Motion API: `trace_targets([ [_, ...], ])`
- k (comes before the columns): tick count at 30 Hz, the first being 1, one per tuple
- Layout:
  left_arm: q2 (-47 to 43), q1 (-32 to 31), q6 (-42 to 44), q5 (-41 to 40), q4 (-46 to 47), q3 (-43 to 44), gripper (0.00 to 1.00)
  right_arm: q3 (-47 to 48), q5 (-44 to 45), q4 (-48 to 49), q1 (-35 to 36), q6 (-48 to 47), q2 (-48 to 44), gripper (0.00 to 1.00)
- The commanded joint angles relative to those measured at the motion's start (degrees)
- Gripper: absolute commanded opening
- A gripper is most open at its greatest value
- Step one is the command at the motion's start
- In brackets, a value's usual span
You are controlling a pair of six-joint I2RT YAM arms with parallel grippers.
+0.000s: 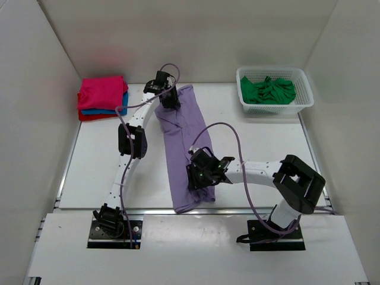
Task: Fold and stack the t-shirts
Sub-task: Rotate the tshirt 90 degrees
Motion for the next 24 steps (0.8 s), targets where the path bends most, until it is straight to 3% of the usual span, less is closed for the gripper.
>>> trace_targets([
  [1, 1.0, -2.4, 0.2, 5.2, -1.0, -2.1, 0.47, -1.3, -2.9, 2.7, 3.4, 2.3, 5.4, 0.37],
  [4, -0.6, -1.9, -1.4, 6.4, 4.2, -6.4, 0.48, 0.8, -4.2, 3.5, 5.3, 0.9, 6.7, 0.38],
  [9, 1.4, 0.4, -3.6, 10.0, 8.0, -3.3, 0.47, 1.5, -4.9, 0.2, 8.2, 0.6, 7.4, 0.38],
  [13, 1.2, 0.8, -3.1, 10.0, 11.2, -1.3, 0.48, -3.7, -3.6, 1.0, 8.0, 0.2, 4.0, 0.4],
  [19, -4.9, 5.4, -6.3, 10.7, 23.2, -2.2, 0.52, -9.9, 1.4, 0.8, 3.2, -4.1, -0.9, 0.55],
  [21, -7.3, 6.8, -6.8, 11.3, 22.2, 1.1, 0.53, -7.3, 3.6, -1.7, 1.2, -7.6, -3.2, 0.61],
  [24, -13.6, 10.0, -6.0, 15.0, 18.5, 1.7, 0.55, -5.6, 4.1, -3.6, -1.8, -10.7, -7.7, 0.63],
])
